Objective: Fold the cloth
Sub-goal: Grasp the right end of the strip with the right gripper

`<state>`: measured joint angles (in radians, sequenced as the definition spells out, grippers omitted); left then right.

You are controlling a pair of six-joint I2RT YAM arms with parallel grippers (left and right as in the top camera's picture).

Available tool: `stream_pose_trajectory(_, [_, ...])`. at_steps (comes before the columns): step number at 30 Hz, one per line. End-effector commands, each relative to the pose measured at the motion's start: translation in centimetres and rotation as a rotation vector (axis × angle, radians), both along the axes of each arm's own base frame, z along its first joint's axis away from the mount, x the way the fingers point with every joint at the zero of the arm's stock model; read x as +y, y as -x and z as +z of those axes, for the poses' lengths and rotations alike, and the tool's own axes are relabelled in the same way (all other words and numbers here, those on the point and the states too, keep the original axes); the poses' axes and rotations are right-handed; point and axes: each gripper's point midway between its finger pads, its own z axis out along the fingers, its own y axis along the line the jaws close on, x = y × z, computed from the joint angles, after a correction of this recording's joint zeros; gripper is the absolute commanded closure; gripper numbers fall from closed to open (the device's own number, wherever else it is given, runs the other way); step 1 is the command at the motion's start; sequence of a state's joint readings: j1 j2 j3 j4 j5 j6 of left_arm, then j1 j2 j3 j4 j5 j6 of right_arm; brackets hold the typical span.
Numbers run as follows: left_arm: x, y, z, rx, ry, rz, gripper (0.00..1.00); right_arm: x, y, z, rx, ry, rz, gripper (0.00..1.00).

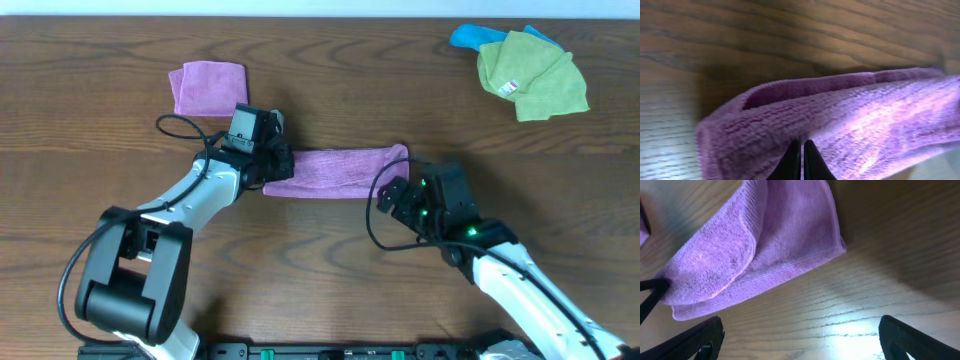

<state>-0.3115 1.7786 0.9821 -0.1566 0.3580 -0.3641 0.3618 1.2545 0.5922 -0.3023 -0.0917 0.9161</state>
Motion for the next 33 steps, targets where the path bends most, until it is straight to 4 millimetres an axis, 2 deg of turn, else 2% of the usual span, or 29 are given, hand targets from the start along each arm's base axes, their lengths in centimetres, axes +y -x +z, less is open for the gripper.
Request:
stream_pose_trajectory(1, [0.6, -0.4, -1.7, 0.012, -0.063, 0.001, 0.94, 0.0, 0.5, -0.6, 0.019, -0.039, -0.028, 0.02])
stream_pose_trajectory(5, [0.7, 0.0, -3.1, 0.047, -0.075, 0.000, 0.95, -0.4, 0.6, -1.1, 0.020, -0.022, -0.039, 0.02])
stream_pose_trajectory(9, [0.8, 0.2, -4.0, 0.067, -0.082, 0.000, 0.94, -0.5, -0.2, -1.1, -0.008, -0.013, -0.052, 0.02])
stream_pose_trajectory(13, [0.8, 0.0, -3.9, 0.060, -0.080, 0.001, 0.94, -0.5, -1.0, -1.6, -0.022, -0.010, -0.070, 0.02])
stream_pose_trajectory(21, [0.8, 0.1, -3.9, 0.062, -0.080, 0.000, 0.94, 0.1, -2.7, -4.1, -0.010, -0.029, -0.103, 0.06])
stream_pose_trajectory(30, [0.8, 0.2, -4.0, 0.069, -0.082, 0.000, 0.94, 0.3, -4.5, -5.6, -0.038, -0.043, -0.146, 0.07])
stream_pose_trajectory(33, [0.8, 0.2, -4.0, 0.070, -0.082, 0.000, 0.94, 0.4, -4.9, -6.1, -0.048, -0.045, -0.148, 0.11])
